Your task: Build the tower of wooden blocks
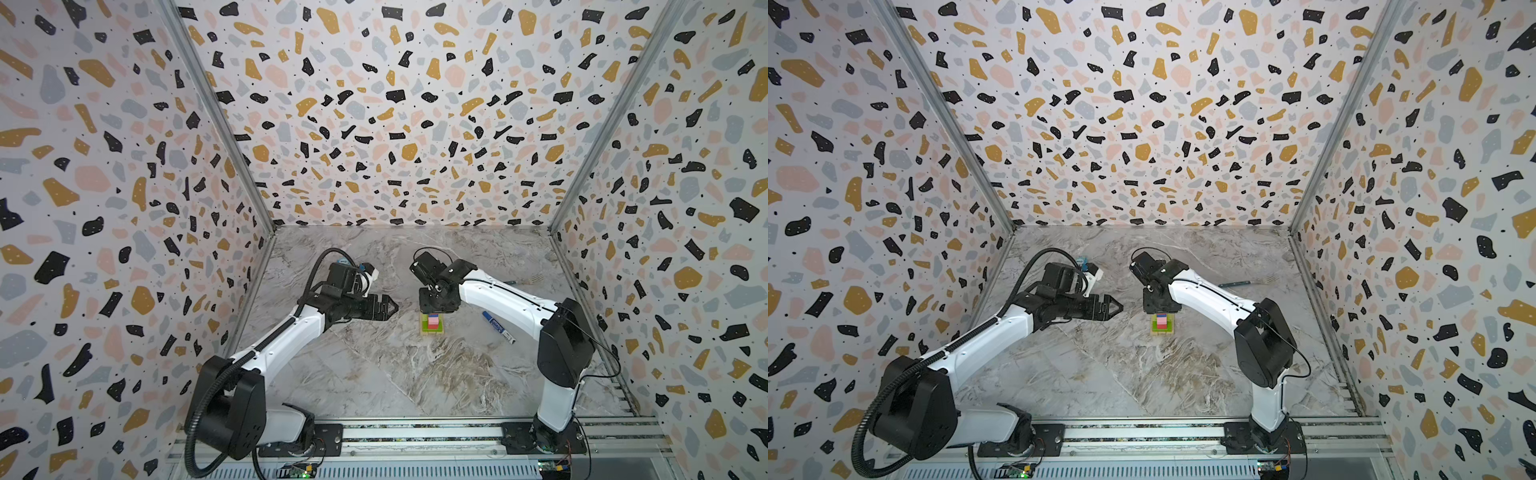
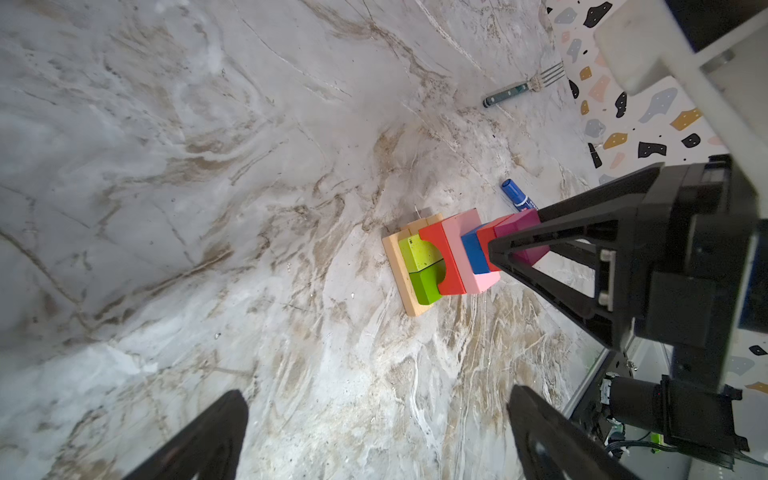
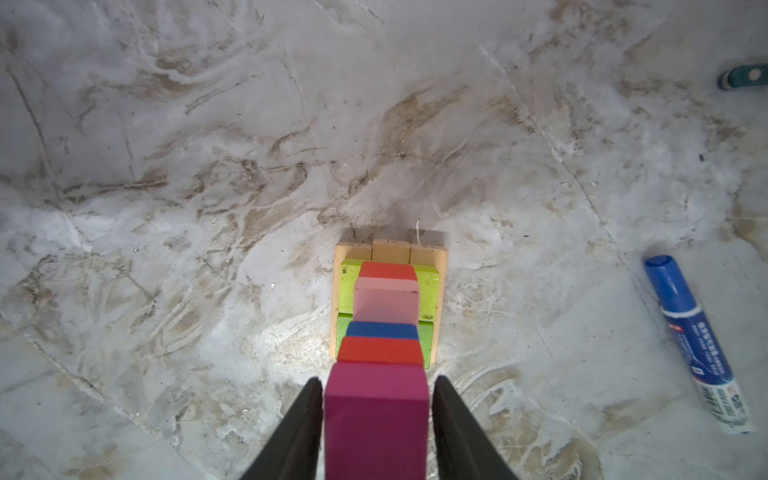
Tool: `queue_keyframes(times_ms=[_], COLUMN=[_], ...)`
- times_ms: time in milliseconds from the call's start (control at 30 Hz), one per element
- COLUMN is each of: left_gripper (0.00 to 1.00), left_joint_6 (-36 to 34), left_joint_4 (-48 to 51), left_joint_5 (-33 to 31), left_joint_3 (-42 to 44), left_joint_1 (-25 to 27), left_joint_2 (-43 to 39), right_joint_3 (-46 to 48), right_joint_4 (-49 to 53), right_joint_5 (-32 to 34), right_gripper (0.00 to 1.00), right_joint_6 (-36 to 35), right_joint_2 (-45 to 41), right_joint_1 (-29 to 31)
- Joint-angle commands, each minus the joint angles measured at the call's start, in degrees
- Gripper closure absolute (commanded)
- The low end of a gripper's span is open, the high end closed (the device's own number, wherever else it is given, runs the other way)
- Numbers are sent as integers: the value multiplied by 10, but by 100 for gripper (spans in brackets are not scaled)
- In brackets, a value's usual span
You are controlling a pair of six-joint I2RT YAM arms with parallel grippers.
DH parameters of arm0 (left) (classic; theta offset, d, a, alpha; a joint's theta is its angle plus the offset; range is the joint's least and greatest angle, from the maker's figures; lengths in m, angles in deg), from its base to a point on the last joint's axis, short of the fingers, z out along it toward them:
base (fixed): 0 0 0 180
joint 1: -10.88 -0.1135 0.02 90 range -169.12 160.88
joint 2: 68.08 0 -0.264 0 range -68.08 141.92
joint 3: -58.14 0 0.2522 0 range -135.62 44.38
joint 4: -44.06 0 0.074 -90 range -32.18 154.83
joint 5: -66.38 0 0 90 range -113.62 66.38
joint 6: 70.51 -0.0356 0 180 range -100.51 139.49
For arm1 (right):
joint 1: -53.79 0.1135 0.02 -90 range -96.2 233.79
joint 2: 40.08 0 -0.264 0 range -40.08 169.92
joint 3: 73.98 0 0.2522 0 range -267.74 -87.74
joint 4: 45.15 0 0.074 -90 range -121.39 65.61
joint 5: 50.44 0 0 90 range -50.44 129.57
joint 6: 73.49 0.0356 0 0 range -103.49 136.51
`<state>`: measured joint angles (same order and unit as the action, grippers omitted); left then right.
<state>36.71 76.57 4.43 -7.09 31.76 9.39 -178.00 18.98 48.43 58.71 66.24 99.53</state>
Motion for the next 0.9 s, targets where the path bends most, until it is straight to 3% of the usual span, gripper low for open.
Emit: queue_keyframes(times_ms=[0, 300, 367, 467, 667, 867], left_gripper=[1, 1, 1, 1, 0, 0], left_joint_6=[-1, -6, -7, -8, 2, -17], left_joint_4=[-14, -13, -14, -16, -36, -83], left_joint_5=[3, -11, -15, -32, -98, -237], left_joint_3=[6, 2, 2, 0, 2, 15], left_joint_1=[-3, -5, -6, -8, -8, -17], left_joint_2=[-4, -2, -1, -1, -6, -46], right_joint_3=[-6, -35, -39, -37, 10, 150], right_joint_4=[13, 22, 22, 15, -43, -201], right_joint_5=[15, 38, 47, 63, 76, 54], right_gripper=[51, 33, 20, 11, 8, 7], right_joint_6=[2, -31, -42, -62, -125, -198], right_joint_2=[-15, -50, -63, -86, -149, -252], right_joint_1=[1, 1, 1, -1, -31, -114])
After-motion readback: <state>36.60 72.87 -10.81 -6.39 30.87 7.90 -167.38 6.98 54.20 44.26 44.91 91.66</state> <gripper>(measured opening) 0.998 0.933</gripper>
